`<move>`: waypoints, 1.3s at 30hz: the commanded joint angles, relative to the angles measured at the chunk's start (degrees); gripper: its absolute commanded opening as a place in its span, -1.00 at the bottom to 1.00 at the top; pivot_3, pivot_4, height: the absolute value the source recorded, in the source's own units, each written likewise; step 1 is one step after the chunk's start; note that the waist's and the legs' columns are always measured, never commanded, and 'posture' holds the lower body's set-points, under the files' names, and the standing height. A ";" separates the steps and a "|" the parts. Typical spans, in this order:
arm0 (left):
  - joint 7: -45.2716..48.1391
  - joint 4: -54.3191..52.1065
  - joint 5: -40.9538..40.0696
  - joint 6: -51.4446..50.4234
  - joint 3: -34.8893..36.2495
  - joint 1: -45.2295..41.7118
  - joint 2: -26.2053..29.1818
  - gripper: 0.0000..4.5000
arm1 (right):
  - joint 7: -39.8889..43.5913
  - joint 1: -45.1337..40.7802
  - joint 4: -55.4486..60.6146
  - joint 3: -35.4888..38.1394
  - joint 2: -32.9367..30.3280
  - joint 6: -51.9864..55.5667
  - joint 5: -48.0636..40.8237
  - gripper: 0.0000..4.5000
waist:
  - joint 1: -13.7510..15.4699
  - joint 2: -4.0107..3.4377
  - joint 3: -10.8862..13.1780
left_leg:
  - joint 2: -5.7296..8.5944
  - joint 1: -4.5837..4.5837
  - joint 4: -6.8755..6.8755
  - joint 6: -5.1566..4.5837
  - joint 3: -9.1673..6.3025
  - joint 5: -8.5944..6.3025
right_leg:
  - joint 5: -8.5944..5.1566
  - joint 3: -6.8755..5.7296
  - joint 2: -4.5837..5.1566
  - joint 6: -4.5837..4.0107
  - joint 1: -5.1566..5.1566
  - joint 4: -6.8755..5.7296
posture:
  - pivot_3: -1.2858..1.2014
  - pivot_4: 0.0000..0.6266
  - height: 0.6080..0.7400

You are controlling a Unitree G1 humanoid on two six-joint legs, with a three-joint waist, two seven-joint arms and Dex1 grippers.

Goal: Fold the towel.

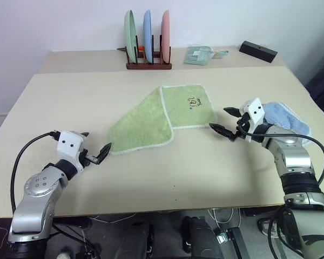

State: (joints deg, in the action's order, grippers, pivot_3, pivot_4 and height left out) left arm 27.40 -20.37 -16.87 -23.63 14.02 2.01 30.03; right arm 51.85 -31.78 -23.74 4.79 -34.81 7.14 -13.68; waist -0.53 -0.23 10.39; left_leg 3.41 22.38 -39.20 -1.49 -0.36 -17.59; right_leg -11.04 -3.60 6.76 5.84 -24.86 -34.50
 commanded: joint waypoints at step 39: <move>9.14 13.05 10.84 -2.59 -29.07 -27.53 -3.74 0.98 | -8.22 6.65 18.92 -2.32 6.47 8.76 -1.55 1.00 | 0.74 0.02 -0.01 | 0.04 -0.01 -0.06 -0.04 0.06 -0.01 | 0.02 -0.03 -0.11 0.01 0.04 -0.01 | 0.03 -0.52 1.00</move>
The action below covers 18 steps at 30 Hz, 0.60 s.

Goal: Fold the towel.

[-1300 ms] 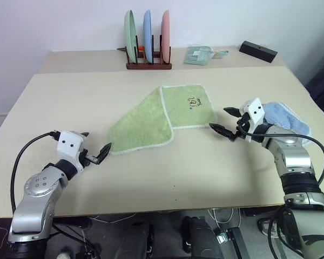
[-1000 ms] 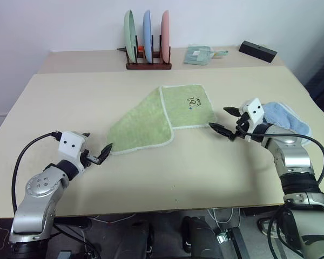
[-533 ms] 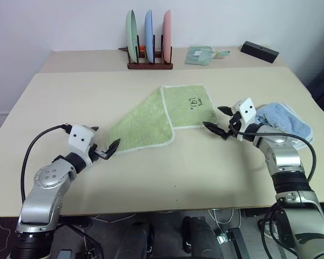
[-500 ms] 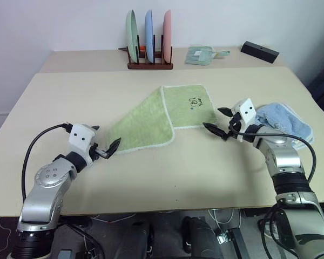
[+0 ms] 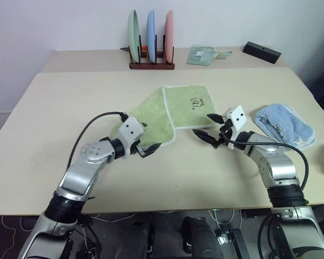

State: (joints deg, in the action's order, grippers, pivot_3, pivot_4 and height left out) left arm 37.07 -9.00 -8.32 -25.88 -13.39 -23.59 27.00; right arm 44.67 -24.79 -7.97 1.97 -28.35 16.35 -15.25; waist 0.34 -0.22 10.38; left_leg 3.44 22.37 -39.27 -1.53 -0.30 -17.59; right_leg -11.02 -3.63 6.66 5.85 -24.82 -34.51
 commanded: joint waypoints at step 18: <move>-7.67 14.56 6.40 -14.06 -5.69 -10.31 -14.51 -0.48 | -8.19 2.46 6.86 1.40 0.64 -1.18 1.16 1.00 | 0.40 0.02 -0.01 | -0.02 -0.15 -0.07 -0.02 -0.01 0.01 | 0.00 0.01 -0.02 0.02 0.17 -0.04 | 0.03 -0.52 1.00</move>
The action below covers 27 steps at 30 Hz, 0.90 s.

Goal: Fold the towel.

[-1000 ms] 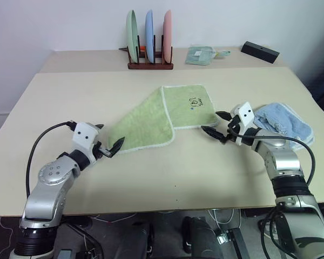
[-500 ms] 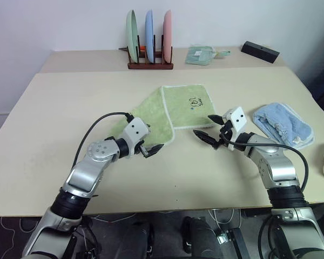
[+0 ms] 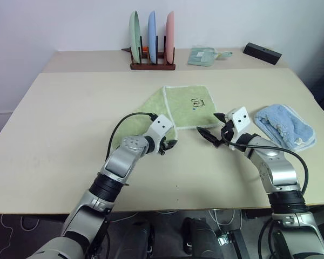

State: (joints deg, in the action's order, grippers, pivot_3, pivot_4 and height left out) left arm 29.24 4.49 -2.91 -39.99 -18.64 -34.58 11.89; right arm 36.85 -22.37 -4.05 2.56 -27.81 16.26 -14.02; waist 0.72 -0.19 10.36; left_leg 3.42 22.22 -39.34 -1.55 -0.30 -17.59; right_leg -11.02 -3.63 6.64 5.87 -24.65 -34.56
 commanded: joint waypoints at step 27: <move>33.53 -32.34 -19.47 4.24 37.39 53.53 44.54 -0.98 | 5.10 -15.46 -23.68 -8.69 -8.91 -26.24 17.87 1.00 | -1.35 -0.04 0.06 | -0.11 0.12 0.12 -0.04 0.08 -0.05 | -0.08 0.16 -0.07 -0.15 -0.17 0.20 | 0.03 -0.52 1.00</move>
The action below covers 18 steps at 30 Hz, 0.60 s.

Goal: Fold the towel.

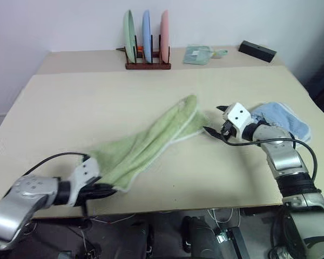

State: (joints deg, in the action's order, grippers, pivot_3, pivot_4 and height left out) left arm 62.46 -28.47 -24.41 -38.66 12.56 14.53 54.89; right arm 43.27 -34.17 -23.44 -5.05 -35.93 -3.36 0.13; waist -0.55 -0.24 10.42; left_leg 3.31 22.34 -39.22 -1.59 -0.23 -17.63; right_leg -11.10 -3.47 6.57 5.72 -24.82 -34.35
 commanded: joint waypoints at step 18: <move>-6.36 8.05 4.84 11.22 5.51 1.39 -3.28 -0.98 | -20.96 -23.20 -28.50 -20.75 1.23 -41.54 34.91 1.00 | -0.67 0.01 0.00 | 0.00 -0.02 0.07 0.15 0.05 0.06 | 0.05 0.04 -0.03 0.07 -0.10 -0.07 | 0.03 -0.52 1.00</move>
State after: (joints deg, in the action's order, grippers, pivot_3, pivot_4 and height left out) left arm 56.10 -20.28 -19.71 -28.26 18.34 16.15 51.69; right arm 24.39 -55.26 -51.27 -24.70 -34.99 -42.57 32.75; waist -1.22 -0.23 10.42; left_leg 3.30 22.32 -39.15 -1.43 -0.18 -17.57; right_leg -11.04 -3.42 6.53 5.79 -24.93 -34.45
